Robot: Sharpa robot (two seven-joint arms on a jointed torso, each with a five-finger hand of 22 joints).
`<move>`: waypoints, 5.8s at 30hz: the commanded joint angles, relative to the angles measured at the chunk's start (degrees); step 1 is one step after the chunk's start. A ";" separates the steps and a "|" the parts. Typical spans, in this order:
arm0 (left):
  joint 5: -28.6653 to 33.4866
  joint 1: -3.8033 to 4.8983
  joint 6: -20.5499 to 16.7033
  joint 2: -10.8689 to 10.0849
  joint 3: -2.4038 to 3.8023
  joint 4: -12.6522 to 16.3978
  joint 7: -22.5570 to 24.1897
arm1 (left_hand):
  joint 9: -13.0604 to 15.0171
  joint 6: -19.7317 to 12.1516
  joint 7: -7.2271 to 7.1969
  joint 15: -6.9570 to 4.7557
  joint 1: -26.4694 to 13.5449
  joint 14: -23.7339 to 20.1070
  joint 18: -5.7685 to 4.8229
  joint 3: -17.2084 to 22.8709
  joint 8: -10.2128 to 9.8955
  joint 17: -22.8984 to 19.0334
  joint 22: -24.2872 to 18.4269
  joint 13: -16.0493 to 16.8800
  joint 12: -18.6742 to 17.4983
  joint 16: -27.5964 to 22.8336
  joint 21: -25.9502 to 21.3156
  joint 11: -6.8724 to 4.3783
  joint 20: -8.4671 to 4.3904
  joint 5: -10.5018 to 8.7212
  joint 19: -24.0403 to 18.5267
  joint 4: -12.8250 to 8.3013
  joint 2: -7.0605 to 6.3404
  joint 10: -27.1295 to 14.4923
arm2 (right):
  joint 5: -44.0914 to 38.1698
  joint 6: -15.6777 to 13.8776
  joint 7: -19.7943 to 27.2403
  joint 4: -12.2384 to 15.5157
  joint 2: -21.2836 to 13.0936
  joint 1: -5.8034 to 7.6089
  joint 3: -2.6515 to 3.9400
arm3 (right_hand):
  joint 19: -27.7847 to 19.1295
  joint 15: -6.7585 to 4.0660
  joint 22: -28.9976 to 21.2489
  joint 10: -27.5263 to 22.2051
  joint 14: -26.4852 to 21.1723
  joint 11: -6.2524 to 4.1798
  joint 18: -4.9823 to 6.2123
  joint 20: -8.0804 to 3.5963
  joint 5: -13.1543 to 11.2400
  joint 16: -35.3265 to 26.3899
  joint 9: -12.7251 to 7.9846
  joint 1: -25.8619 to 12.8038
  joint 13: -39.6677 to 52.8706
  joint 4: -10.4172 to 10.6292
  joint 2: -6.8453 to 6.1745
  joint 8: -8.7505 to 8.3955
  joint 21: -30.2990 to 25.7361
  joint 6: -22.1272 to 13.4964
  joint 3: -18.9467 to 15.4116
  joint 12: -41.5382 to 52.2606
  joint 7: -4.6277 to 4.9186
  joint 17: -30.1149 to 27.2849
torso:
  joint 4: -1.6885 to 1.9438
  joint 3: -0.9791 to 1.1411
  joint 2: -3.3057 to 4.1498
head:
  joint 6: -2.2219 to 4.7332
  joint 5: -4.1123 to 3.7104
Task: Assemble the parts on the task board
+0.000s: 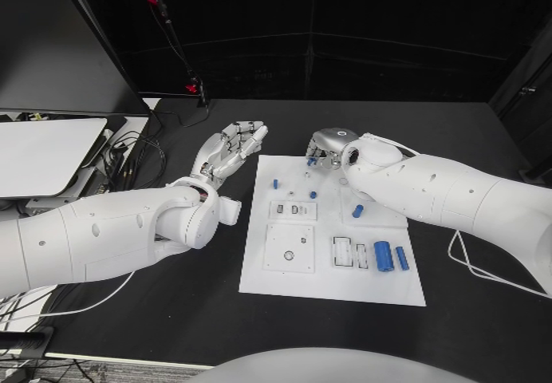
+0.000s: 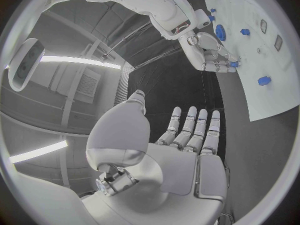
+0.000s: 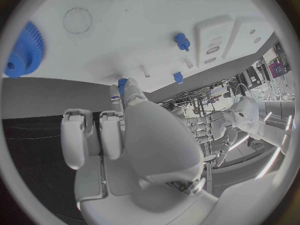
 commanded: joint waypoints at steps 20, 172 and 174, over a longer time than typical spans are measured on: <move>-0.34 0.10 0.58 -0.27 0.05 -0.32 15.39 | -0.10 0.34 9.12 0.07 0.14 0.27 0.72 0.43 -0.43 0.08 0.03 -0.05 -0.01 -0.11 0.30 -0.14 -0.01 0.45 -0.41 -0.01 0.60 0.37 | 18.21 -22.39 5.42 10.78 -8.94 0.13 0.11 | -6.23 0.83 -8.81 -3.63 -0.19 1.27 3.34 1.40 0.08 -5.20 0.67 -18.38 0.72 0.02 -5.69 -0.28 -8.40 -9.76 -0.22 2.39 0.95 -16.39 | -0.26 -0.05 -0.20 | 0.34 -0.59; -0.34 -0.13 1.37 0.55 0.02 -2.55 14.80 | -0.10 0.31 9.12 0.05 0.78 0.46 0.57 0.19 -0.63 0.10 0.09 -0.01 0.23 0.07 0.52 -0.18 0.05 0.58 -0.39 -0.03 1.38 0.81 | 14.17 -15.42 4.69 17.34 -16.88 -1.95 1.90 | 5.92 -0.86 15.07 26.47 5.97 -2.35 -1.75 -0.28 9.10 3.15 0.37 -12.25 86.55 -4.17 -4.89 8.77 2.23 2.56 8.25 86.31 0.08 16.47 | -0.42 -0.25 -0.80 | 1.98 -5.47; -0.34 -0.13 1.38 0.60 0.02 -2.57 14.78 | -0.10 0.31 9.12 0.05 0.78 0.46 0.57 0.19 -0.63 0.10 0.09 -0.01 0.23 0.07 0.52 -0.18 0.05 0.58 -0.39 -0.03 1.38 0.81 | 14.20 -14.85 4.64 17.17 -15.96 -1.94 1.91 | 5.92 -0.85 15.07 26.47 5.97 -2.31 -1.75 -0.28 9.14 3.15 0.33 -12.25 86.55 -4.21 -4.92 8.60 2.23 2.53 8.25 86.31 0.11 16.47 | -0.43 -0.25 -0.79 | 1.93 -5.23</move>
